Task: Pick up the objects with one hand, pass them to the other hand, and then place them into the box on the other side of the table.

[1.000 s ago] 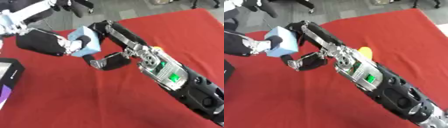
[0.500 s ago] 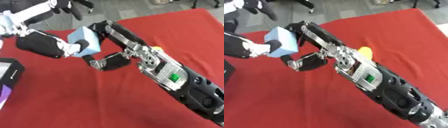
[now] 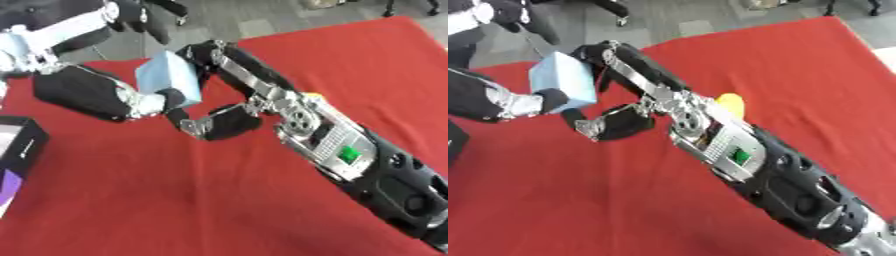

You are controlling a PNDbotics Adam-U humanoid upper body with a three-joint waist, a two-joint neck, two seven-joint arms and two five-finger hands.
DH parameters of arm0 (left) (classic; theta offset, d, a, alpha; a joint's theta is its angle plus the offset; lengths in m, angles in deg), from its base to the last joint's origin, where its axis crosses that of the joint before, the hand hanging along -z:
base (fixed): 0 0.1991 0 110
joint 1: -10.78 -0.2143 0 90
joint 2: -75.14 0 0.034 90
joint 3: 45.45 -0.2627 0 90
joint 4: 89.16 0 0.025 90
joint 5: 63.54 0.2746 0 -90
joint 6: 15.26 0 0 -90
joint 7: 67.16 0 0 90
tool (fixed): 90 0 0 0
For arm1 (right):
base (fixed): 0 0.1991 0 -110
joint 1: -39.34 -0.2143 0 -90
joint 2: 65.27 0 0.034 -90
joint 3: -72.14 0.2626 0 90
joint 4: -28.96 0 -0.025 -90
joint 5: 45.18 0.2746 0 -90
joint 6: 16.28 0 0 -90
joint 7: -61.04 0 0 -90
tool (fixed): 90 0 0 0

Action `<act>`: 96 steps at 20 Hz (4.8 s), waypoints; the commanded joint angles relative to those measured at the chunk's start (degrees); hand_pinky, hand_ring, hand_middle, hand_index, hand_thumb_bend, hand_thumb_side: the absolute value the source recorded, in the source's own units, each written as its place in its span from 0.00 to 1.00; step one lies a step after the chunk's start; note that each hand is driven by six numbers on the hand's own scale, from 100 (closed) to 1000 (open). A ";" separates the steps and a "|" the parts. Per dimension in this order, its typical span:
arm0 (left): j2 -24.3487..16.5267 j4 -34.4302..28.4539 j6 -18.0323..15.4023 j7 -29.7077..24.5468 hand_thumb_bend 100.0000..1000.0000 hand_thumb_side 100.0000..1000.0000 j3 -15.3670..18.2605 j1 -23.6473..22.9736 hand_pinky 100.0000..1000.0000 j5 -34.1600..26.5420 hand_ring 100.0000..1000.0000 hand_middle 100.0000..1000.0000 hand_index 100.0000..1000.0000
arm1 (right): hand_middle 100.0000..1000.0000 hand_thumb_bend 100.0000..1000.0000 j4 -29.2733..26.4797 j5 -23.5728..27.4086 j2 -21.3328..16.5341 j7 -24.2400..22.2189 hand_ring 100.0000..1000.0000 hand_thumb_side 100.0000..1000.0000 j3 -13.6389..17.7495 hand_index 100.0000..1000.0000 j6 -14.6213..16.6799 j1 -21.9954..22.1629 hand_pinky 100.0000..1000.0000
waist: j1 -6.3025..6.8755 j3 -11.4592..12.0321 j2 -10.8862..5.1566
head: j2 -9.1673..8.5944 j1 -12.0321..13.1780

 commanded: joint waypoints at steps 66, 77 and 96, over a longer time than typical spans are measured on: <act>1.53 5.78 -4.85 6.79 0.00 0.01 0.52 0.54 0.73 8.56 0.68 0.46 0.39 | 0.63 0.40 -2.42 -3.97 -0.33 -5.09 0.77 0.47 1.28 0.88 3.35 -1.21 0.69 | 0.43 -0.29 0.40 | -0.22 -0.05; 1.44 8.45 -5.84 6.12 0.00 0.02 0.34 -0.04 0.72 9.33 0.64 0.41 0.36 | 0.66 0.43 -2.63 -5.09 -0.46 -5.54 0.79 0.52 1.41 0.91 4.30 -1.10 0.70 | 0.39 -0.34 0.42 | -0.26 -0.10; -2.16 6.30 -5.45 6.01 0.01 0.02 1.62 -2.27 0.71 8.72 0.60 0.35 0.33 | 0.66 0.45 -1.98 -11.07 -0.57 -6.38 0.79 0.48 2.09 0.94 1.25 -0.69 0.71 | 0.57 -0.49 0.51 | -0.11 -0.45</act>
